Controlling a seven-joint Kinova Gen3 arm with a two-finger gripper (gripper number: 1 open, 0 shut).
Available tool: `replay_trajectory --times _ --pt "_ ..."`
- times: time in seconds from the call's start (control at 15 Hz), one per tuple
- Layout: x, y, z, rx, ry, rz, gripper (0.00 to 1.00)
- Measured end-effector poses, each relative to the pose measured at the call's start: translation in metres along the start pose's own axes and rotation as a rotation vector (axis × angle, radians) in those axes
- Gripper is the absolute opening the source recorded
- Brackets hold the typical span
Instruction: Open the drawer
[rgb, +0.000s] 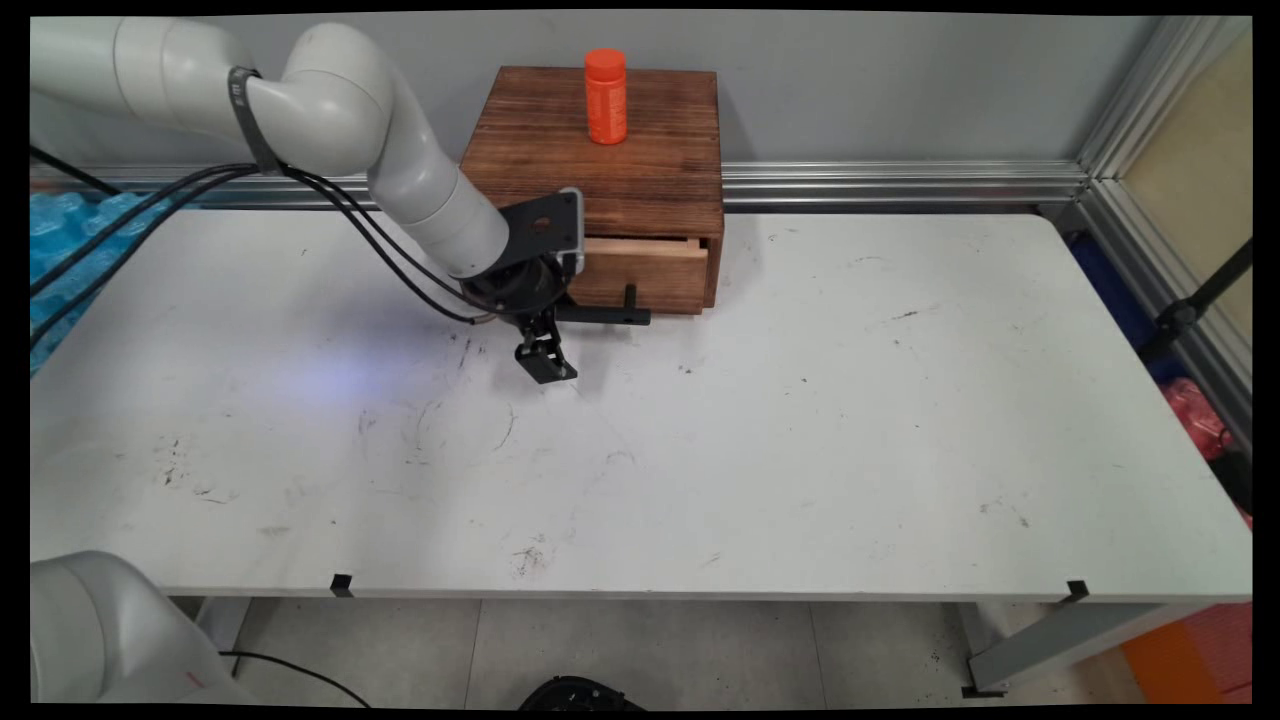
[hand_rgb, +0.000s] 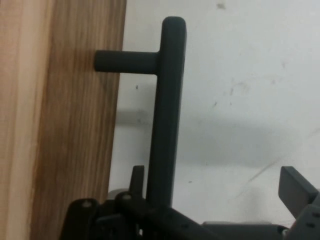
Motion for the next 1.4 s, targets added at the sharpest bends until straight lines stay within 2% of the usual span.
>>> replay_trajectory --times 0.4,0.87,1.4 --pt "-0.001 0.020 -0.010 -0.012 -0.022 -0.023 1.00" --pt "-0.008 0.053 -0.018 -0.052 -0.050 -0.045 1.00" --pt "-0.001 0.077 -0.023 -0.072 -0.051 -0.062 1.00"
